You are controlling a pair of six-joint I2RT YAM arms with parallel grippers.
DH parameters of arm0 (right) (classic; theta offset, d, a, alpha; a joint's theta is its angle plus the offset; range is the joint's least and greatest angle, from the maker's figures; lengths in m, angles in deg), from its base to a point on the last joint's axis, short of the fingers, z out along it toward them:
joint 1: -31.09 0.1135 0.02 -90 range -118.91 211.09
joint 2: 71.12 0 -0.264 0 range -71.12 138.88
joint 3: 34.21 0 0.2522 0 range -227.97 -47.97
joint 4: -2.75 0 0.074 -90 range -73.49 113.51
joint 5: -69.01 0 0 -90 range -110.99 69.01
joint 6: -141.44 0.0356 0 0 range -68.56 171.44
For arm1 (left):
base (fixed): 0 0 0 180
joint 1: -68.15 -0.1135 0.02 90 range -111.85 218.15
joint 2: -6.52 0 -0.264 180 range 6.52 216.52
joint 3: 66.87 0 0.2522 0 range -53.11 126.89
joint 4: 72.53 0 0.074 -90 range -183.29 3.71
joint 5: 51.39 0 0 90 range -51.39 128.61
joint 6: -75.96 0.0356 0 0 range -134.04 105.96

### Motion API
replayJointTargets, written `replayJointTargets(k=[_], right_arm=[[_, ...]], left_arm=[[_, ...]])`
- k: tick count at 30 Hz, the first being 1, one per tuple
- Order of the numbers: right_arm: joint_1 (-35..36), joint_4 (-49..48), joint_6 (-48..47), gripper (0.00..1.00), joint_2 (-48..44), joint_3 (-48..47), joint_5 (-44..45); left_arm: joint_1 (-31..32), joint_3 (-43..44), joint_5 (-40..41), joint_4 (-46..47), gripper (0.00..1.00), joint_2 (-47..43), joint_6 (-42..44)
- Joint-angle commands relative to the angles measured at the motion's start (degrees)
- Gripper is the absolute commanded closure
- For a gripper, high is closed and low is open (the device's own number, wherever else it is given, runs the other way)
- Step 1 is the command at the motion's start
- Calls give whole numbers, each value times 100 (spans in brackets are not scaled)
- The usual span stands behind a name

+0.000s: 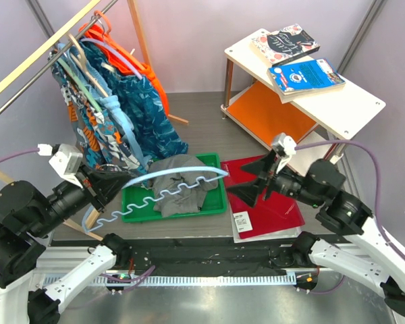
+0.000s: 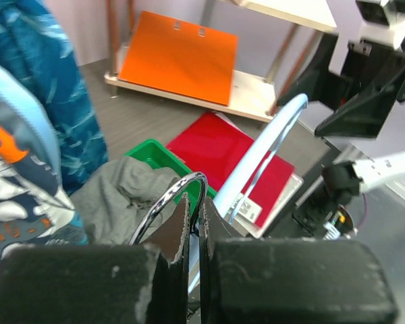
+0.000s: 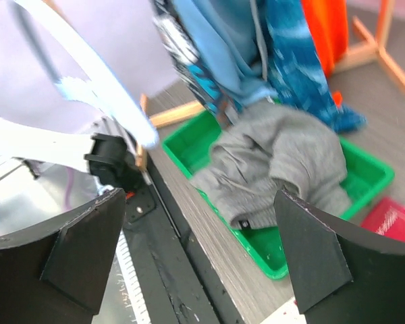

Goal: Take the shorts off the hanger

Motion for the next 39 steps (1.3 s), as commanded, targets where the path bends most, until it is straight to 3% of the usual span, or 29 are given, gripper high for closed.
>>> replayJointTargets(k=[1,3,9,12,16,22,29,32,35,36,37,39], right_arm=[[-16,-33,-234,2,-104,-385,-507],[-16,-59,-155,1,19,-447,-752],[-16,-577,170,14,468,-614,-1816],[-24,-1006,380,30,512,-465,-2132],[-16,-1263,583,43,687,-342,-2572],[-16,-1342,680,54,758,-140,-2643],[-7,-1342,750,77,705,10,-2310],[-16,-1342,856,97,653,89,-1941],[-16,-1561,970,99,591,229,-1782],[-7,-1614,1066,99,582,265,-1799],[-15,-1658,1084,99,582,300,-1799],[-16,-1624,1076,99,574,291,-1782]], left_arm=[[-26,49,-973,367,100,109,204],[-35,40,-1140,394,100,145,196],[-35,31,-1475,429,100,241,143],[-35,-21,-1458,438,100,250,99],[-35,-110,-1475,508,100,294,-50],[-26,-189,-1580,701,100,435,-261],[-35,-276,-1484,982,100,426,-481],[-35,-321,-1152,948,100,382,-490],[-35,-329,-940,957,99,330,-525],[-35,-312,-869,922,95,312,-517],[-35,-286,-782,904,73,277,-525],[-26,-242,-467,851,52,207,-517]])
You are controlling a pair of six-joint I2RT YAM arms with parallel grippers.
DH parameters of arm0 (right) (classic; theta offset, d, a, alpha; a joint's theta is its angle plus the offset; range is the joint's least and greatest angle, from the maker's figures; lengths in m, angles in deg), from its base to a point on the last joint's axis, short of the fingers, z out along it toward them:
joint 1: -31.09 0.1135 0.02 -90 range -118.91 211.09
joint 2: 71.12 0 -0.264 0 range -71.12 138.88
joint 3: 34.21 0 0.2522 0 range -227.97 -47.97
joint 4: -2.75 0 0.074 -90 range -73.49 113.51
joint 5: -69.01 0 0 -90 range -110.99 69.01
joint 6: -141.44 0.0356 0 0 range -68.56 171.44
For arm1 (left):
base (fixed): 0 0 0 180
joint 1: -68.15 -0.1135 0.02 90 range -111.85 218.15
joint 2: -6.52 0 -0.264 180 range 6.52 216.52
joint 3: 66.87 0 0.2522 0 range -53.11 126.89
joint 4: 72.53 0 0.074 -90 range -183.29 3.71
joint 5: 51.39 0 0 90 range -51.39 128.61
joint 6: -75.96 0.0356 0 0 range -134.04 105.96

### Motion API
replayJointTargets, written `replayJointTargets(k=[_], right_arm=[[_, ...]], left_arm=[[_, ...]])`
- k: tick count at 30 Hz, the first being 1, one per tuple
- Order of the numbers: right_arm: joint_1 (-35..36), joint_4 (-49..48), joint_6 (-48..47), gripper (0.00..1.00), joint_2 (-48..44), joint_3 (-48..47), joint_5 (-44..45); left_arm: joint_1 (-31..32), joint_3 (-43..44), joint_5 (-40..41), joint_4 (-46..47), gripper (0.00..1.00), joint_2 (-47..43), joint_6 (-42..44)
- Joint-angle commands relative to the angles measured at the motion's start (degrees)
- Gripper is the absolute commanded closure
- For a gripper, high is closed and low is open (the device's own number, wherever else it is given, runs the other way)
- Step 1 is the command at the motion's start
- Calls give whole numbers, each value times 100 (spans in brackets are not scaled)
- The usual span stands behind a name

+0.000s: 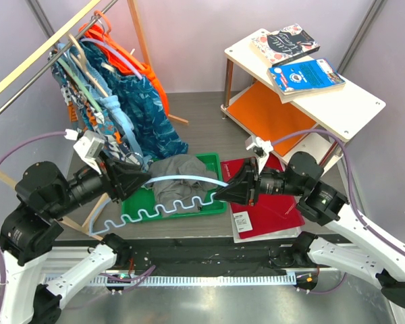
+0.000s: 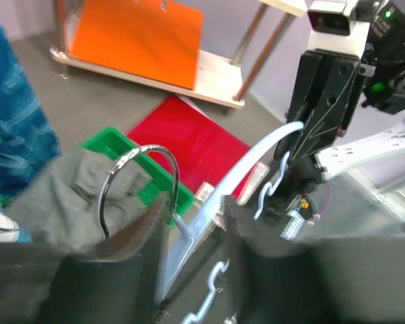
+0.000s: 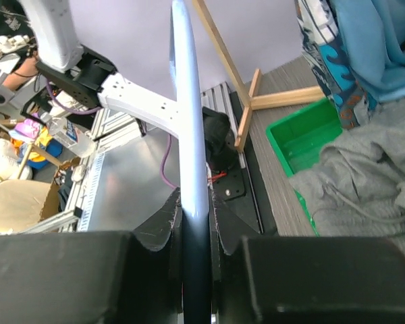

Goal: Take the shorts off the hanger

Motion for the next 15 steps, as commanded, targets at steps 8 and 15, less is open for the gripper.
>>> replayJointTargets(k=[8,15], right_arm=[[-48,-31,162,99,-164,-19,568],[-40,-172,284,99,-111,-186,445]], left_arm=[[15,233,1402,276,25,-801,-73],[7,172,1973,144,25,-1364,-257]])
